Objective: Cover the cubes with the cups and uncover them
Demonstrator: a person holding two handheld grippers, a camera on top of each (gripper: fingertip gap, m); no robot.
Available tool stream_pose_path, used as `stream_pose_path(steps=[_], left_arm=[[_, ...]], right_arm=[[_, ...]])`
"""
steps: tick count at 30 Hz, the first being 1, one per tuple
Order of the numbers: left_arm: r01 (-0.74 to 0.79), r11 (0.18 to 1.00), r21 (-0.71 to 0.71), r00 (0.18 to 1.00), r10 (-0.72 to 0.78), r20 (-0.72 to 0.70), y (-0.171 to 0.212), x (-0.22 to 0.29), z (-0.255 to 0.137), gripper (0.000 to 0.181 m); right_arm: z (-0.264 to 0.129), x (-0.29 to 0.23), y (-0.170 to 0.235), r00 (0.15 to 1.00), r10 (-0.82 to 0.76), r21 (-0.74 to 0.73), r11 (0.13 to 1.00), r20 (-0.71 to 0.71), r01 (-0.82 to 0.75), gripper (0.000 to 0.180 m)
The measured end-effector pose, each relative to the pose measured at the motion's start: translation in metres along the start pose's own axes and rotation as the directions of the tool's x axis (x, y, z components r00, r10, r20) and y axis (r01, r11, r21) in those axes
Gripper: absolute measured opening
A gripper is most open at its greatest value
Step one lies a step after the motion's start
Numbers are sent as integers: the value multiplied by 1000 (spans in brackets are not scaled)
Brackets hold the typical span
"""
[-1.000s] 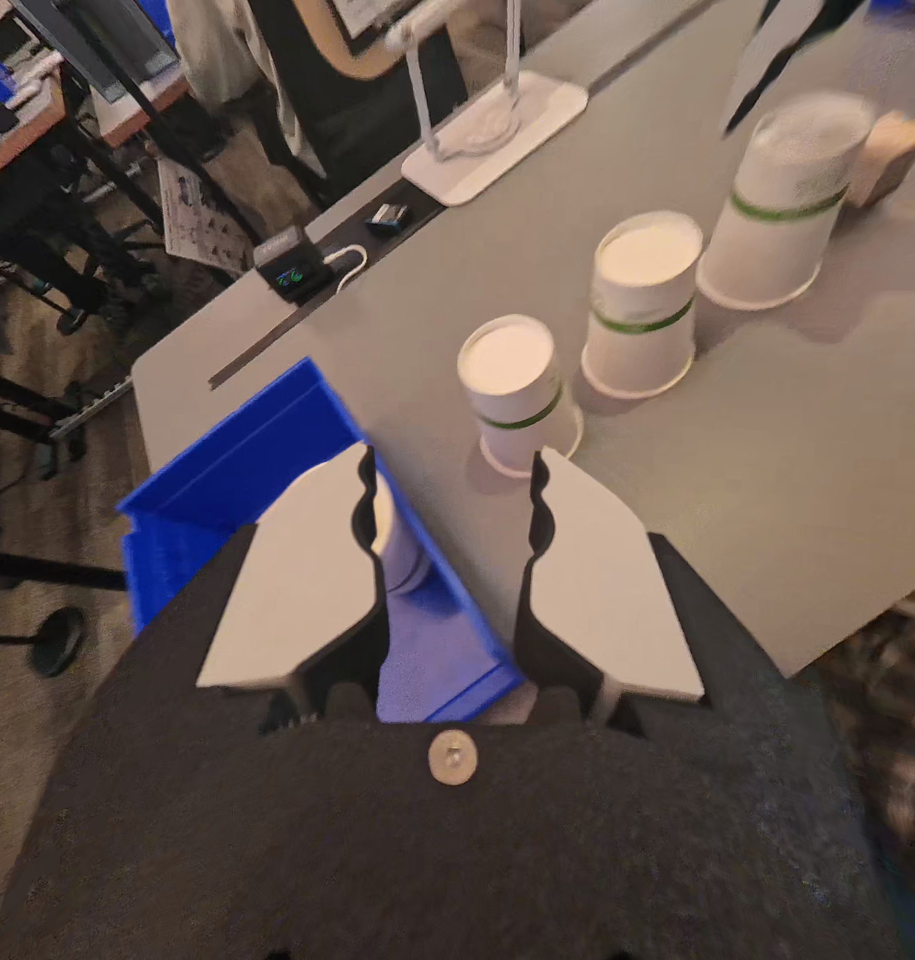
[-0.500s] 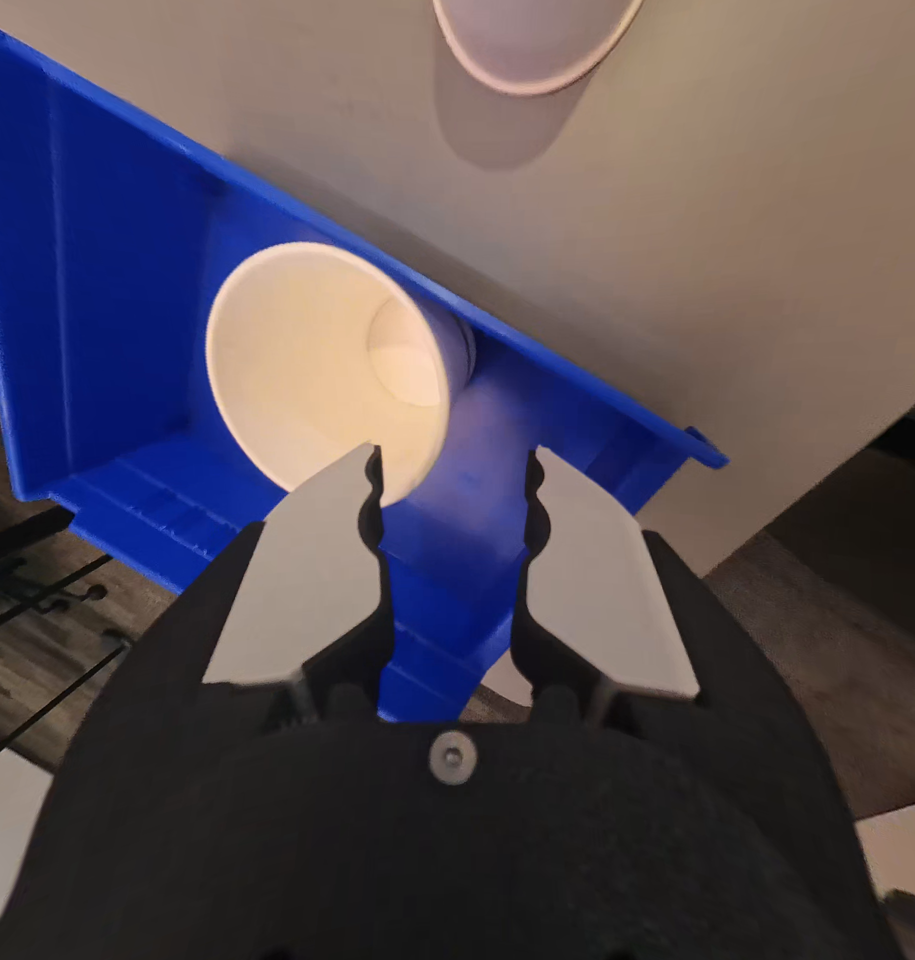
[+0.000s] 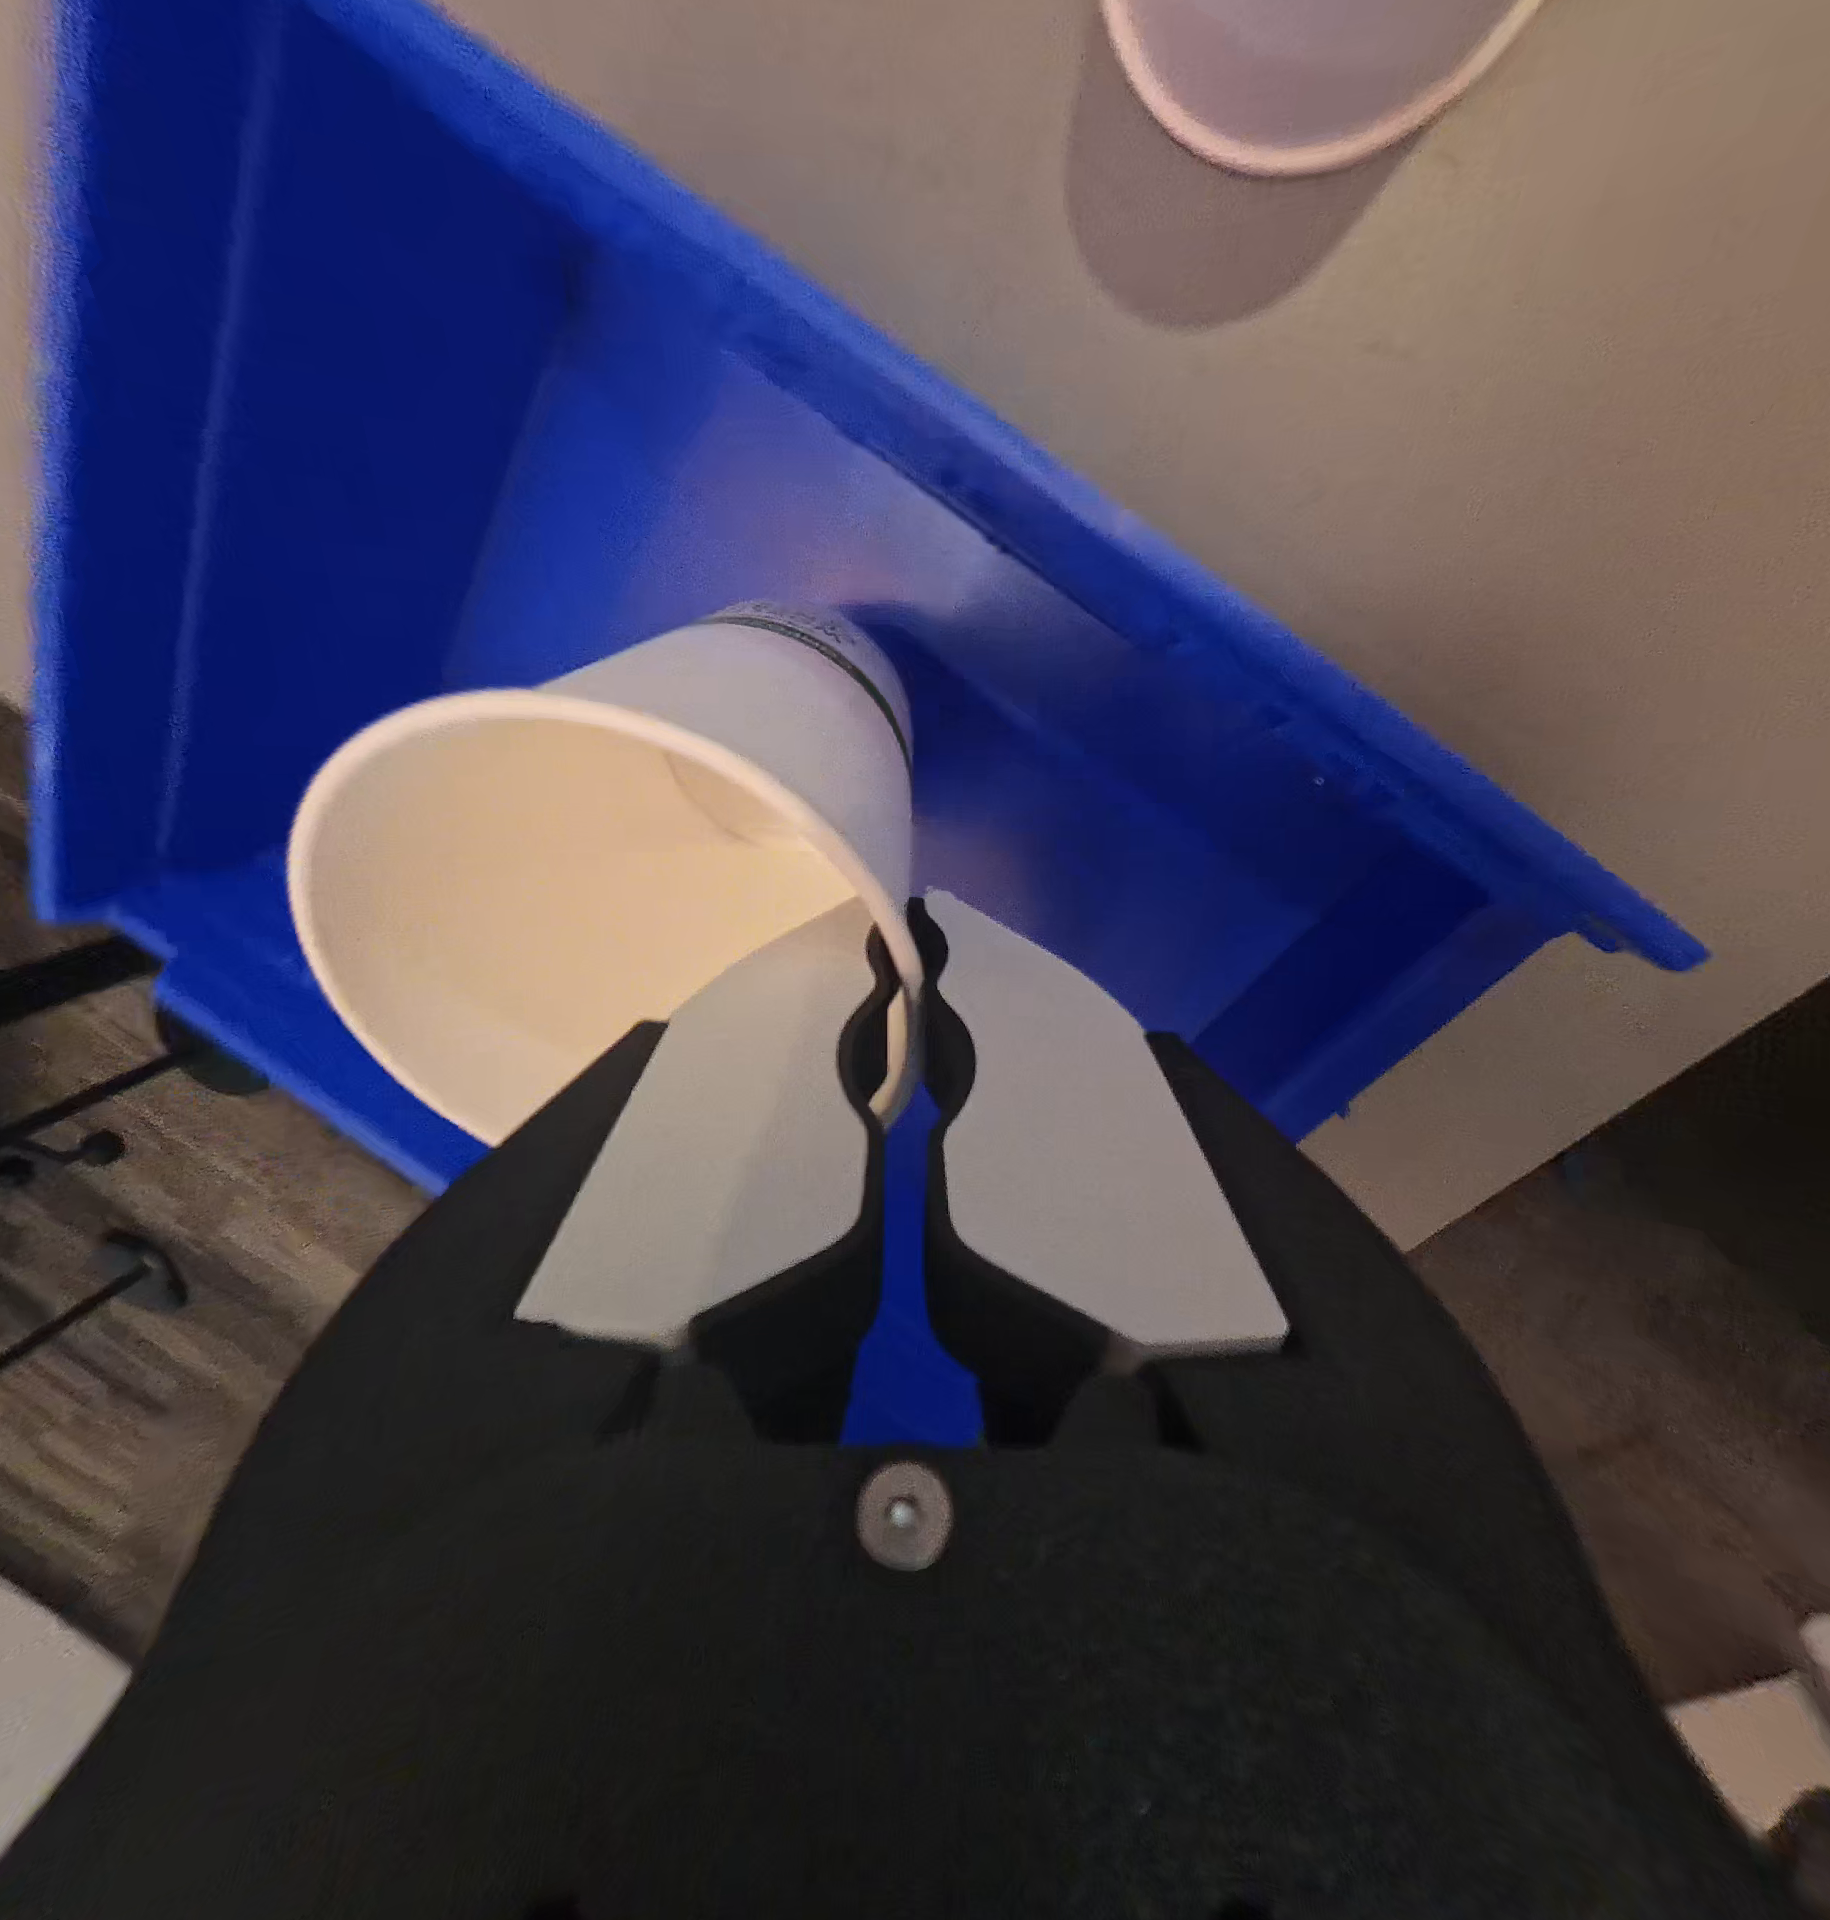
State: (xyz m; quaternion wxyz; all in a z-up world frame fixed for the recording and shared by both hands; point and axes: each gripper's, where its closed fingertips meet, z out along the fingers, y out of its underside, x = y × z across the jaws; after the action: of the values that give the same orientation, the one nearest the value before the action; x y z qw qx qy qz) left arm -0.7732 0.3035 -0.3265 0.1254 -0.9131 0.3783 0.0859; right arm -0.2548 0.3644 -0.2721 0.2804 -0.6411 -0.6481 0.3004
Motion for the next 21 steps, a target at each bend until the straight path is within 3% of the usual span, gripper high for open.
stream_pose_path(steps=[4, 9, 14, 17, 21], left_arm=[[199, 958, 206, 979, -204, 3, -5, -29, -53, 0], [299, 776, 556, 953, -273, -131, -64, -15, -126, 0], [370, 495, 786, 923, -100, -372, -162, 59, -180, 0], [429, 349, 833, 872, 78, -482, -216, 113, -196, 0], [525, 230, 820, 756, 317, -573, -269, 179, -202, 0]], right_arm=[[-10, -1, -8, 998, 11, 133, 991, -66, -2, 144], [-29, 5, -34, 984, 37, 394, 918, -173, 35, 139], [-43, 5, -70, 977, 40, 560, 824, -208, 86, 137], [-38, -1, -91, 979, -4, 566, 815, -205, 122, 137], [-26, -9, -111, 979, -56, 536, 830, -195, 155, 137]])
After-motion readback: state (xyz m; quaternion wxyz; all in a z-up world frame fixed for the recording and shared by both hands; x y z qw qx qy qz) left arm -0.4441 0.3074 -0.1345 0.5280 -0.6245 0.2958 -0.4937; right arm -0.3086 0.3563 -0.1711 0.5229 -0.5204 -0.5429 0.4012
